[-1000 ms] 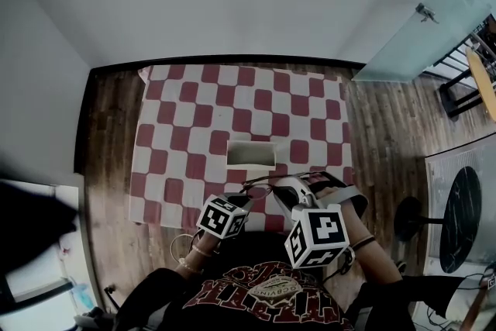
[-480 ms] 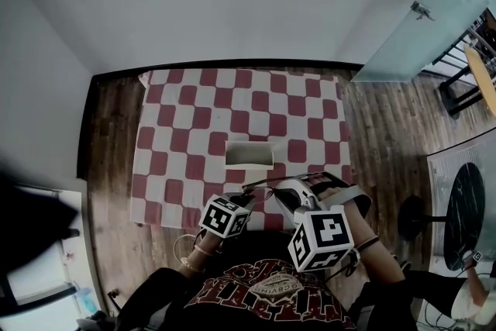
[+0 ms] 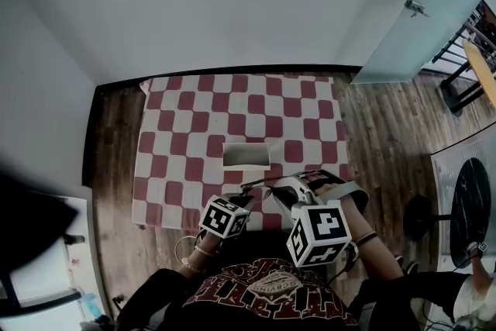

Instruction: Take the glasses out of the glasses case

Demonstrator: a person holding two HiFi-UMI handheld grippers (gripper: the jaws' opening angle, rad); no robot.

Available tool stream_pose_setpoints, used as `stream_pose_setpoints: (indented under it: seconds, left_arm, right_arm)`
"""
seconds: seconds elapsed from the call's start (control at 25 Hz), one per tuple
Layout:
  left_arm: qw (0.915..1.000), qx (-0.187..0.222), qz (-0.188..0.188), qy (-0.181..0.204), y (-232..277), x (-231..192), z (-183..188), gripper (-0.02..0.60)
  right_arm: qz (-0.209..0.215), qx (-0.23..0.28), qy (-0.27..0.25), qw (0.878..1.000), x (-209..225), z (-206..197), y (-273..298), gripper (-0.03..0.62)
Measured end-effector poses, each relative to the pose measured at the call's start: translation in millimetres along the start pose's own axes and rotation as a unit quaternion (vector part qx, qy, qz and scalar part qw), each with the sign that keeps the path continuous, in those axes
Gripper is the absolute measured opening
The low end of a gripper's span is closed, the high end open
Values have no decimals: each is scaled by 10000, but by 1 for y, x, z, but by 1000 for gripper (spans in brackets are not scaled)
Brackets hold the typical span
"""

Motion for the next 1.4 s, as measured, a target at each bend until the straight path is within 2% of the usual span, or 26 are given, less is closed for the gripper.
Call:
stream_pose_setpoints:
  seconds: [0.28,0.68,0.88,1.0,1.16,1.4]
  left_arm:
    - [9996,13,175,205,-2,12,4,9]
    - [9989,-94,423,164,-8,24,-3,9]
    - [9986,-202,443,188,-7,28,-9,9]
    - [9986,-101,466,235,-8,30,-5,9]
    - [9984,-253,469,213,-8,29,-13,9]
    - [9984,-203,482,198,-9,28,-13,9]
  right_arm:
    - [89,166,-22,9998,-9,-7,-4,29]
    - [169,364,-199,9990,-20,-12,-13,29]
    - [216,384,-155,9989,-23,-16,-15,29]
    - [235,386,-121,9989,-25,-18,-15,29]
    - [211,401,-110,9989,-25,-18,-16,29]
    - [231,367,-141,9990,-27,-17,-14,29]
Point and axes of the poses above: the fingertips, and each gripper's own axes: y forward along the fingers, x to its right, z out of its top, the point moved 4 cm from there along -y, backward along the fingers, and after that the axes turned 15 degrees about y, right-handed, at the moved point
